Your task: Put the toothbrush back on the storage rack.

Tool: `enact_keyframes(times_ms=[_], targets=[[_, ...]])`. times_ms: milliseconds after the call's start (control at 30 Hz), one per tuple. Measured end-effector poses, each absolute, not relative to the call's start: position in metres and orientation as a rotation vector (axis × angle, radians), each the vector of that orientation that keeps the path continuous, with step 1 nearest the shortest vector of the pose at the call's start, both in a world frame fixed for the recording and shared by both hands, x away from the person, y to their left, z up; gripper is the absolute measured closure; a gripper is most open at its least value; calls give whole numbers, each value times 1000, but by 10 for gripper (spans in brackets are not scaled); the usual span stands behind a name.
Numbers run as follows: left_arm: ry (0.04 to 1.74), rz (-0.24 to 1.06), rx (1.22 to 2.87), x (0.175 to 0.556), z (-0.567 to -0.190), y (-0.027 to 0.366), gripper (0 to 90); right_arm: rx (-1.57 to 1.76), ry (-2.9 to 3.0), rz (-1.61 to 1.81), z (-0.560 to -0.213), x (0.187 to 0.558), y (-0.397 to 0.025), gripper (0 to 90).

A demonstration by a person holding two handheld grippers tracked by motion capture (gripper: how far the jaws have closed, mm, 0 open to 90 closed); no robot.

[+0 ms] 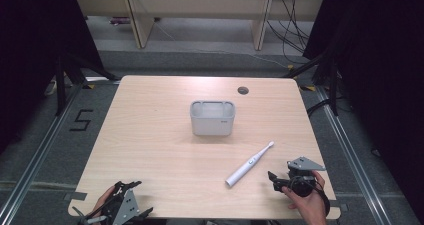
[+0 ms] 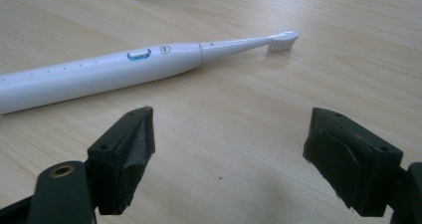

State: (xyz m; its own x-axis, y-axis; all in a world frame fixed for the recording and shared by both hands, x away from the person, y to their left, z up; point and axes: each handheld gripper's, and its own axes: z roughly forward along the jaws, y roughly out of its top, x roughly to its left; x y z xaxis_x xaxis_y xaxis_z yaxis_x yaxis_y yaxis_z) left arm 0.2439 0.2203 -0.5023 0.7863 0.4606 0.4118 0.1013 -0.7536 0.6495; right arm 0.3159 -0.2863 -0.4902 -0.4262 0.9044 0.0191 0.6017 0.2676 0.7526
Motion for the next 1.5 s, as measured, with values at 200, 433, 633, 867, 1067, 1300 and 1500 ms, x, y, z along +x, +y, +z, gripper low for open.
enact_keyframes(times_ms=[200, 433, 633, 867, 1067, 1300, 1500], targets=[[423, 772, 2345, 244, -503, 219, 155, 1338, 2123, 985, -490, 318, -286, 202], [423, 744, 2351, 244, -503, 220, 155, 1304, 2118, 1001, -486, 322, -283, 217], [423, 751, 2353, 244, -503, 220, 155, 1285, 2097, 1028, -482, 325, -279, 227], [423, 754, 2353, 244, -503, 220, 155, 1220, 2135, 1044, -479, 327, -265, 282], [412, 748, 2365, 244, -502, 221, 155, 1242, 2122, 1098, -473, 328, -256, 377], [426, 754, 2349, 245, -503, 220, 155, 1200, 2181, 1099, -468, 333, -242, 523], [424, 756, 2342, 245, -504, 220, 156, 1137, 2229, 1125, -466, 337, -229, 632]])
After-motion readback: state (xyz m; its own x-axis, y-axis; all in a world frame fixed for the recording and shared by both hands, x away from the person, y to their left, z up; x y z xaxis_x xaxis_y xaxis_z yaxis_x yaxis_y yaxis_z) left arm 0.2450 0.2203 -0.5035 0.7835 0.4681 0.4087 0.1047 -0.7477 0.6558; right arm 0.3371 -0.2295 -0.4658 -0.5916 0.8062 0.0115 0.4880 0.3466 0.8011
